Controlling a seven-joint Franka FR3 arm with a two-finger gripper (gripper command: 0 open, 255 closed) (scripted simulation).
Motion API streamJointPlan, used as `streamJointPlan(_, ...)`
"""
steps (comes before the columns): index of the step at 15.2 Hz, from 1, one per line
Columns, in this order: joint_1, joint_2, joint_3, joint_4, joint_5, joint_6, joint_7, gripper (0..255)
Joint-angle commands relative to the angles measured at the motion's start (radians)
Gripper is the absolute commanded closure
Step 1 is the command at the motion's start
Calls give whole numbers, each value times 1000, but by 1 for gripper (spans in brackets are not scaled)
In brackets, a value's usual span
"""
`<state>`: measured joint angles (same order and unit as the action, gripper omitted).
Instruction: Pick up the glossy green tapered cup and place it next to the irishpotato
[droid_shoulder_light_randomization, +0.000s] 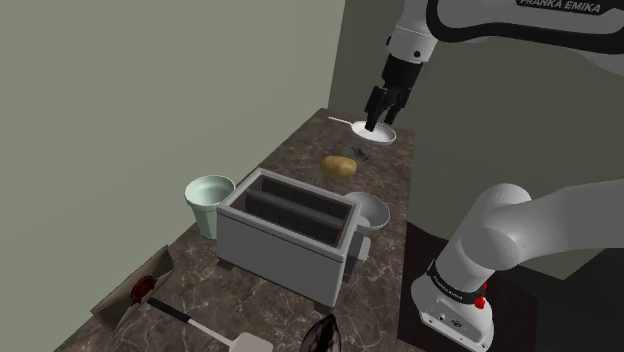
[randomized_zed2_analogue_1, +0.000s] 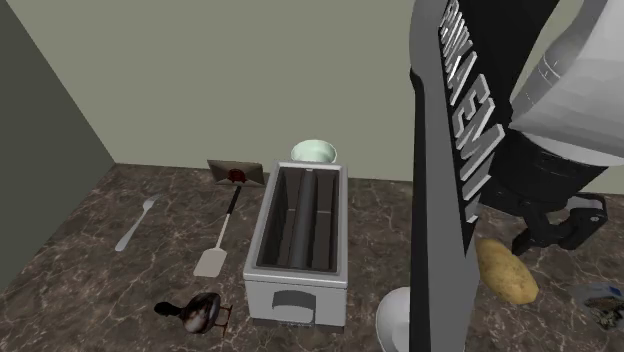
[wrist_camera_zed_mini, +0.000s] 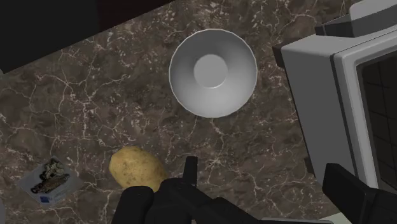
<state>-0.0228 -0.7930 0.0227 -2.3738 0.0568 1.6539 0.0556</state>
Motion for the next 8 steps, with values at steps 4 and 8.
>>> streamJointPlan(4,16,52,34,-27,42,90,42,0)
streamJointPlan(8,38,139,80,-44,94,212,92,0)
